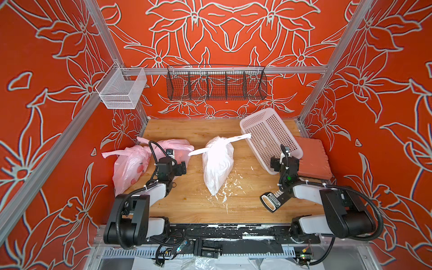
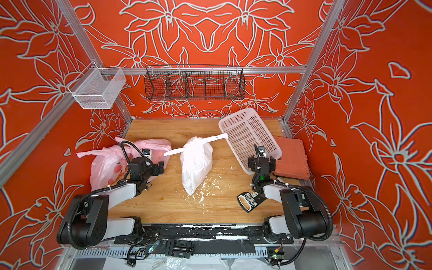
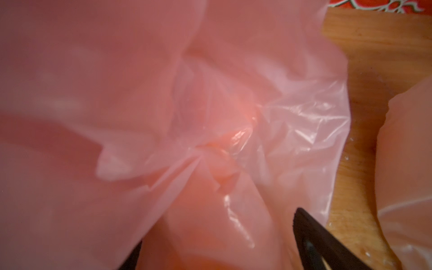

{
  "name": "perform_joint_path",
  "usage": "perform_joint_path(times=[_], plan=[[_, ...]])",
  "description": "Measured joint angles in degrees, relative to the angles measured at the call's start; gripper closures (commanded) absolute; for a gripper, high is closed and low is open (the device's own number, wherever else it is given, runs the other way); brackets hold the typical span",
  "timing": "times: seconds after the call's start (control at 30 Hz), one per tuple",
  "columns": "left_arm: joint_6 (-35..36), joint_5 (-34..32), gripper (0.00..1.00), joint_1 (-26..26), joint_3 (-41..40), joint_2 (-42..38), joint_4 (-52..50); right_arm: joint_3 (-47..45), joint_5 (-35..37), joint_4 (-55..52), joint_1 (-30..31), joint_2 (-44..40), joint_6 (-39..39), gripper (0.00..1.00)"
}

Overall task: Place the oranges into plastic bags & tie knots
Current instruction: Reset both arms

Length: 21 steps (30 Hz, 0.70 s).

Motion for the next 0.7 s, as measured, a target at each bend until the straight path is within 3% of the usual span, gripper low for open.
perform_joint_path(times=[0.1,0.7], plan=[[-0.68,-1.55,0.03,0.02,0.66,0.63,0.44,-3.34,-1.84,9.44,-0.68,2.05,0.07,0.02],[-1.55,-3.48,0.03,0.02,1.01,0.68,0.63,-0.50,-7.26,6.08,-2.47,2.62,0.31,0.02]])
